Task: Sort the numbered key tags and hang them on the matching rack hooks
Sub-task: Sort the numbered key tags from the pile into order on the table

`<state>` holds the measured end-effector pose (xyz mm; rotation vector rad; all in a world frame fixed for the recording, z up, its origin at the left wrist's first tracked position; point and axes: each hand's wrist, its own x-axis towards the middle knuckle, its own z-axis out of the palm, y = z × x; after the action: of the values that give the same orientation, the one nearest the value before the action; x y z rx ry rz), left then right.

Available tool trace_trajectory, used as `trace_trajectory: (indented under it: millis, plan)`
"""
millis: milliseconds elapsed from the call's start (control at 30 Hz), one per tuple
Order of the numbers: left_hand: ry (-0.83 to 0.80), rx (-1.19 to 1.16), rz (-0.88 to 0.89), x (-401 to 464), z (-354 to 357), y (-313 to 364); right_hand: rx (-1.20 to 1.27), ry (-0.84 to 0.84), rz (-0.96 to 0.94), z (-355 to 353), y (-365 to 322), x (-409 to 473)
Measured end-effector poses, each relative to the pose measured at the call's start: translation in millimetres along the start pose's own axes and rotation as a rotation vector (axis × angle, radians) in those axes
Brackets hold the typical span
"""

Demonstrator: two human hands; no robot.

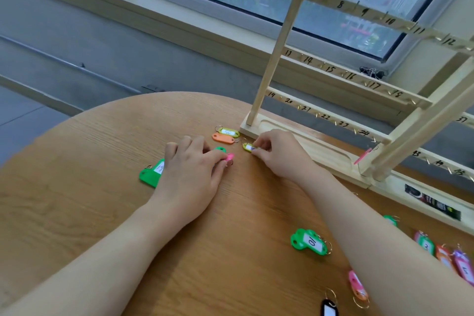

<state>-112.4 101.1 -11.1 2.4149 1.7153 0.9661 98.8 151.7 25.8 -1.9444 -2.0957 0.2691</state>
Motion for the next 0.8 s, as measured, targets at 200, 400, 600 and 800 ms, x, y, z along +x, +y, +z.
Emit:
trace_trajectory:
  millis: [200, 400, 600, 800]
  plan:
    - [0.086, -0.044, -0.031, 4, 1, -2, 0.103, -0.071, 0.082, -6, 0, -2]
    - [0.071, -0.225, -0.075, 5, -3, 3, 0.225, -0.053, 0.109, -10, 3, -20]
    - [0.108, -0.334, -0.063, 3, -7, 11, 0.492, -0.061, 0.205, -22, 10, -52]
    - [0.077, -0.448, -0.057, -1, -17, 21, 0.615, -0.038, 0.256, -40, 13, -90]
